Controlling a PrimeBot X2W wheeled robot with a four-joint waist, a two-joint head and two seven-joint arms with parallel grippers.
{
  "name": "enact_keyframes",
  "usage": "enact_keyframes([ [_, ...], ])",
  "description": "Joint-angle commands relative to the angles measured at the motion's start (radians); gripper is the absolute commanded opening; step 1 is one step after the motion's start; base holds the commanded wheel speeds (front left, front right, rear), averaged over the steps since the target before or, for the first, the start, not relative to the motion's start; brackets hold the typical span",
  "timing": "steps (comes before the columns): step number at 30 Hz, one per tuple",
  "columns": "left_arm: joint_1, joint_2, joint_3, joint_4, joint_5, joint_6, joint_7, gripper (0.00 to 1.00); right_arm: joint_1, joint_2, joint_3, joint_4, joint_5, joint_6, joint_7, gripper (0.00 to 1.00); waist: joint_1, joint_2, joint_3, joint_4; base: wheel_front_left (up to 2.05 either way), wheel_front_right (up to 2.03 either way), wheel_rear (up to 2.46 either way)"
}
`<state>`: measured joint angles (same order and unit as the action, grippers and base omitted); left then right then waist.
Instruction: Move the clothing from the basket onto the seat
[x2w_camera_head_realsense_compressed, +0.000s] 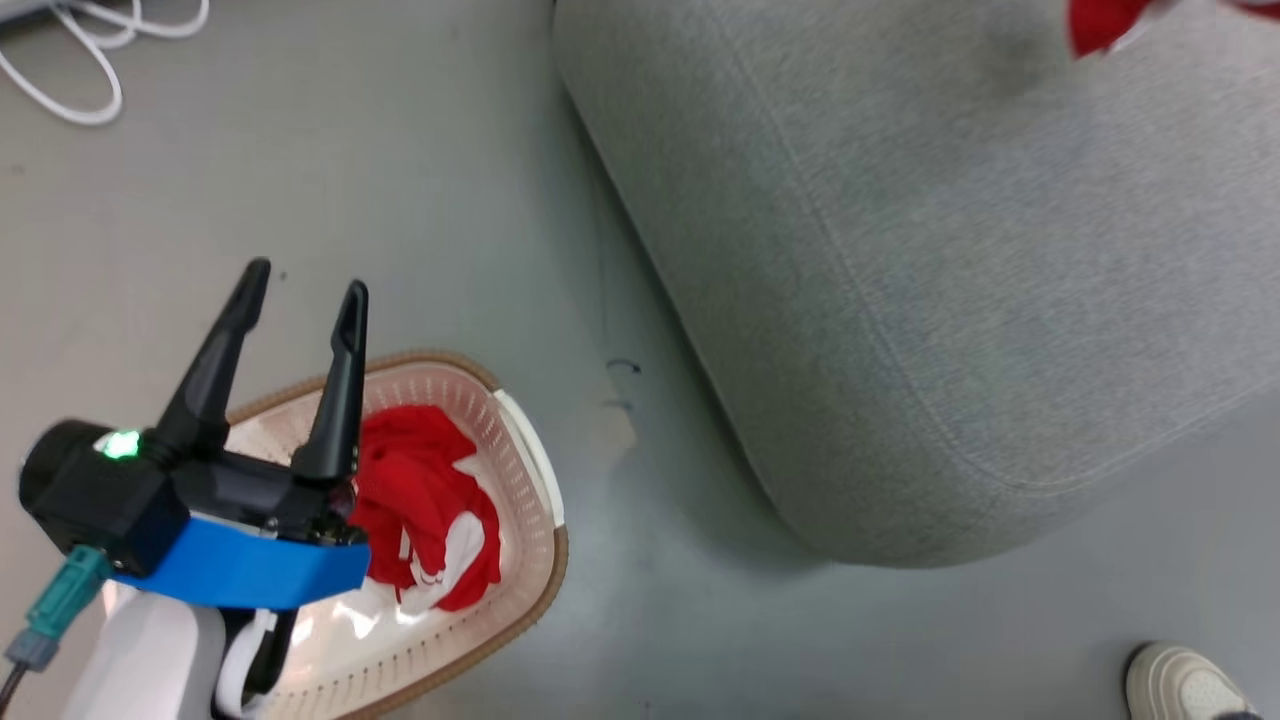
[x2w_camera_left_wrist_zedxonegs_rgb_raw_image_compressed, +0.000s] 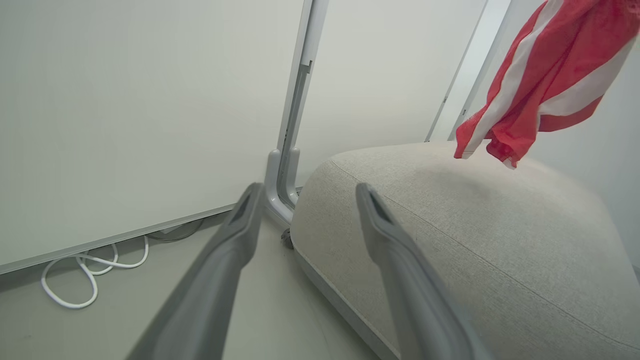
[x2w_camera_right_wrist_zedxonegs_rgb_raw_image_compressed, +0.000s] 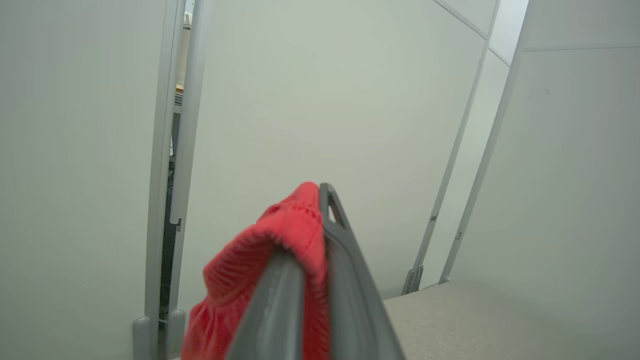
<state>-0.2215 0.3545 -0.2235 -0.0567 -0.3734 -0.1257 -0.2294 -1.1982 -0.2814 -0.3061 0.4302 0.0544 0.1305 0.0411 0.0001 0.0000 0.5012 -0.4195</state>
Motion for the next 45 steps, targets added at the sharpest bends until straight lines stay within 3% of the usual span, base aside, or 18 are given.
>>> enact_keyframes([
  [1, -0.027, 0.01, 0.004, -0.014, 0.004, -0.005, 0.005, 1.0, -0.01, -0.003, -0.01, 0.018, -0.001, 0.0, -0.009, 0.0, -0.0001, 0.0, 0.063, 0.02, 0.0, 0.0, 0.0],
  [13, -0.077, 0.061, 0.005, -0.127, 0.018, 0.002, 0.061, 1.0, 0.072, 0.012, -0.142, 0.275, -0.047, 0.0, -0.105, 0.0, -0.0001, 0.0, 0.208, 0.067, 0.0, 0.0, 0.0],
  [28, -0.062, 0.056, -0.016, -0.114, 0.006, 0.011, 0.055, 1.0, 0.089, 0.028, -0.202, 0.545, -0.145, 0.0, -0.174, 0.02, -0.0001, 0.0, 0.182, 0.099, 0.0, 0.0, 0.0],
  [29, -0.061, 0.052, -0.019, -0.109, 0.005, 0.011, 0.05, 1.0, 0.091, 0.028, -0.203, 0.552, -0.153, 0.0, -0.179, 0.47, -0.0001, 0.0, 0.172, 0.102, 0.0, 0.0, 0.0],
  [30, -0.058, 0.049, -0.021, -0.102, 0.004, 0.011, 0.046, 1.0, 0.094, 0.032, -0.199, 0.562, -0.159, 0.0, -0.181, 1.0, -0.0001, 0.0, 0.16, 0.104, 0.0, 0.0, 0.0],
  [45, -0.021, -0.042, -0.059, 0.063, -0.033, 0.013, -0.017, 1.0, 0.23, 0.077, -0.079, 0.631, -0.202, 0.0, -0.249, 1.0, -0.0001, 0.0, -0.075, 0.129, 0.0, 0.0, 0.0],
])
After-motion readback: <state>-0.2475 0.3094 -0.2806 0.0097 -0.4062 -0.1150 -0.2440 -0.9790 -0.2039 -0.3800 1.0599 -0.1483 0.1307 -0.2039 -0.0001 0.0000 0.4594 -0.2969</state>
